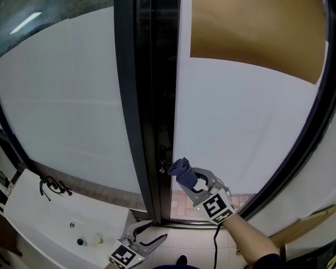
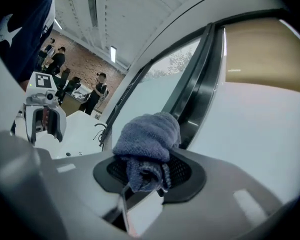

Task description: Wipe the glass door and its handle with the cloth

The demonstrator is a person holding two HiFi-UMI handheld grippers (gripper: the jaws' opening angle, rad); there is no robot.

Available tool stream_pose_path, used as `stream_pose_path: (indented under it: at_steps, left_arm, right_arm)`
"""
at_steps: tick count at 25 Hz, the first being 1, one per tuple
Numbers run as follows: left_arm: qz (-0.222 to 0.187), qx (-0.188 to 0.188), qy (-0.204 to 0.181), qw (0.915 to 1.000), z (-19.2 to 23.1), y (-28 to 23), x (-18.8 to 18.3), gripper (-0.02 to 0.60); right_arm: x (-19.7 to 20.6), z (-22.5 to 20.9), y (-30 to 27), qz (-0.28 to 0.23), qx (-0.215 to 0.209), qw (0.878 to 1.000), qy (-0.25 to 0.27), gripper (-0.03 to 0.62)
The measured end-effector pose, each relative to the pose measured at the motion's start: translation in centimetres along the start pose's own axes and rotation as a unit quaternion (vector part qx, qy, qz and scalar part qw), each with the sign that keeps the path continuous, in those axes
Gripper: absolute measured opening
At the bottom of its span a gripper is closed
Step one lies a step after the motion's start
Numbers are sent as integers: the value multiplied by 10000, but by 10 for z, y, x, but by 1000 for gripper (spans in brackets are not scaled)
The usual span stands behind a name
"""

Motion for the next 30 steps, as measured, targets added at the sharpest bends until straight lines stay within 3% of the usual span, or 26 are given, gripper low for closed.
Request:
stream_pose_path:
  at_steps: [8, 16, 22, 28, 30]
  left_arm:
    - [89, -169, 183, 9997, 15, -25, -1, 236]
    - [161, -429, 340, 9984, 28, -36, 5, 236]
    - [201, -517, 421, 9976, 36, -44, 5, 236]
    - [241, -492, 458, 9974, 45, -53, 6, 236]
    - [241, -438, 437, 9978, 48, -58, 2, 237]
  right_arm:
    - [-15, -54, -86, 446, -121, 9960, 768, 155]
    - [-31, -74, -151, 673, -47, 9793, 1911, 153]
    - [-32, -74, -183, 771, 57, 9598, 2697, 153]
    - [-23, -74, -185, 888, 357, 9434, 3176, 150]
    - [-19, -80, -179, 905, 412, 9434, 3165, 150]
Point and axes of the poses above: the fingertips, and each gripper's own axes: y backward along the fingers, z to its left, x out of its underside, the point moved 9 cm from there along y, backward along the fingers, and after that the axes turned 12 degrees about z, right-handed, at the moved point
